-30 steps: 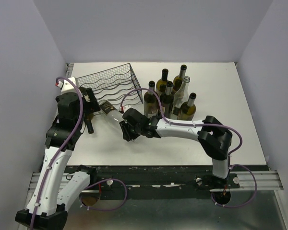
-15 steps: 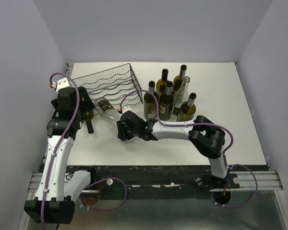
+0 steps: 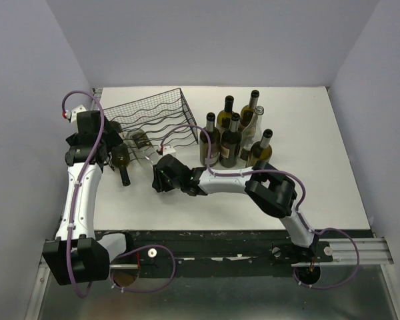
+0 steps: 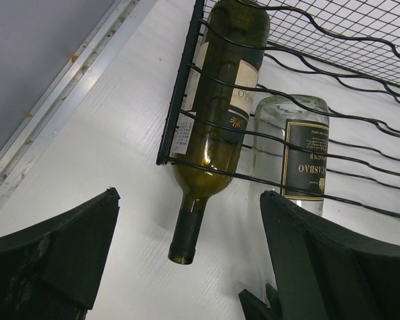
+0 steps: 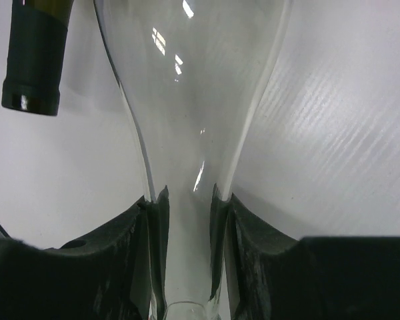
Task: Put the wine bottle on the wine rack
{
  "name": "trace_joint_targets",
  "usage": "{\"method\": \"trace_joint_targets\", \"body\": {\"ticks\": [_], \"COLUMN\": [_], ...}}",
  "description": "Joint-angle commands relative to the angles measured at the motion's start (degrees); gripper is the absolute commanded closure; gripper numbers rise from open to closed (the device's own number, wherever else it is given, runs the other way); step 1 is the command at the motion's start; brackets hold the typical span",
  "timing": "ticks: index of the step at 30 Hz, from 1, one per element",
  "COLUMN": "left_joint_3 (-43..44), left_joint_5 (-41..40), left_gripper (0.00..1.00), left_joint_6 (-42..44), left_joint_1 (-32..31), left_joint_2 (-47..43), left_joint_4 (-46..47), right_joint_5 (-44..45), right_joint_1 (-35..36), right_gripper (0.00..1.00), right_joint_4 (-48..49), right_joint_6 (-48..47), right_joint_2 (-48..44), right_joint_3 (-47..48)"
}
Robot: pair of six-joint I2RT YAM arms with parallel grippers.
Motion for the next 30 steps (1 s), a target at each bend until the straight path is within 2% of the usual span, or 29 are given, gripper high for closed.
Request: {"method": "trace_joint_targets", "body": {"ticks": [1,7,12,20,30], "left_joint_3": [1.8,2.2,3.1,3.8,6.5], "left_joint_5": [-1.2,0.0,2.0,4.0,5.6], "left_gripper": [0.04,0.04,0.04,0.04,0.05], "left_joint_6": [-0.6,-0.6,1.2,1.7,4.1], "left_joint_1": [0.5,0.5,0.5,0.5,0.5], "left_joint_2": [0.9,-1.6,-4.0,-7.4,-11.0], "left_joint_4": [1.1,0.5,0.5,0.4,-0.2], "right_joint_5": [8.1,10.9,11.8,14.7,13.5], "right_joint_1": [0.3,0.3,0.4,0.3,-1.5], "right_gripper": [0.99,0.99,0.99,0.99,0.95], "right_joint_4": [11.2,10.5,5.1,2.4,-0.1], "right_joint_6": [2.8,3.5,2.4,-0.3,-2.9], "right_joint_2": [0.9,4.5,8.2,12.1,15.6], "right_joint_3": [6.5,11.4,18.2,23.7,29.8]}}
